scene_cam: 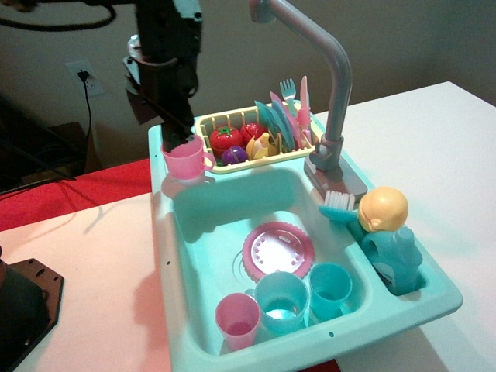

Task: Put cup from counter to sink

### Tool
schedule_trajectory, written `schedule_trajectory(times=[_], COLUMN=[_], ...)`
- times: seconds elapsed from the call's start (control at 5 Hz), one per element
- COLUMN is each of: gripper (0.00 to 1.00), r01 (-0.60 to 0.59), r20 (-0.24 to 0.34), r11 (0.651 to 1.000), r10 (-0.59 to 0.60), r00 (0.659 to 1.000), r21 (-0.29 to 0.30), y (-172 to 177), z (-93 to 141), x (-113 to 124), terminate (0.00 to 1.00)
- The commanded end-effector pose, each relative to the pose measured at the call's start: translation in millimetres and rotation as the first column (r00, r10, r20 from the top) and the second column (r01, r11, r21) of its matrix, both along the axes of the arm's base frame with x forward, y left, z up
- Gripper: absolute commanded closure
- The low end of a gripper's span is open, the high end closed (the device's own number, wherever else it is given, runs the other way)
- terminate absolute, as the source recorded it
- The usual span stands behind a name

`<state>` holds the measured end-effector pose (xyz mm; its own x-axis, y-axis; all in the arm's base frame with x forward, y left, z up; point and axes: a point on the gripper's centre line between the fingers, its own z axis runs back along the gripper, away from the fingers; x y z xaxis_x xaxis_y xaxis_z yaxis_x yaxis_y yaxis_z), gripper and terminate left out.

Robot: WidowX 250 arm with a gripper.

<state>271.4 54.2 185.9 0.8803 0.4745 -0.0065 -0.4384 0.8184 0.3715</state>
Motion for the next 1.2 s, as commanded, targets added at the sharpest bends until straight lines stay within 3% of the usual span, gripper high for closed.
schedule_trajectory(times=[0.0,0.4,0.8,1.0], gripper=[0.00,0.00,0.00,1.00], r01=[-0.022,-0.034,-0.035,-0.032], r20=[0.050,0.033,-0.003,0.008], r11=[1.000,0.999,0.998,0.998], r10=[0.021,0.033,0.035,0.032], r00=[0.999,0.999,0.999,0.999], r21=[0.020,0.029,0.046,0.063], y=[1,-4,-3,-4], z=[6,-17,-40,-46], x=[20,32,20,14], terminate=[0.00,0.00,0.00,0.00])
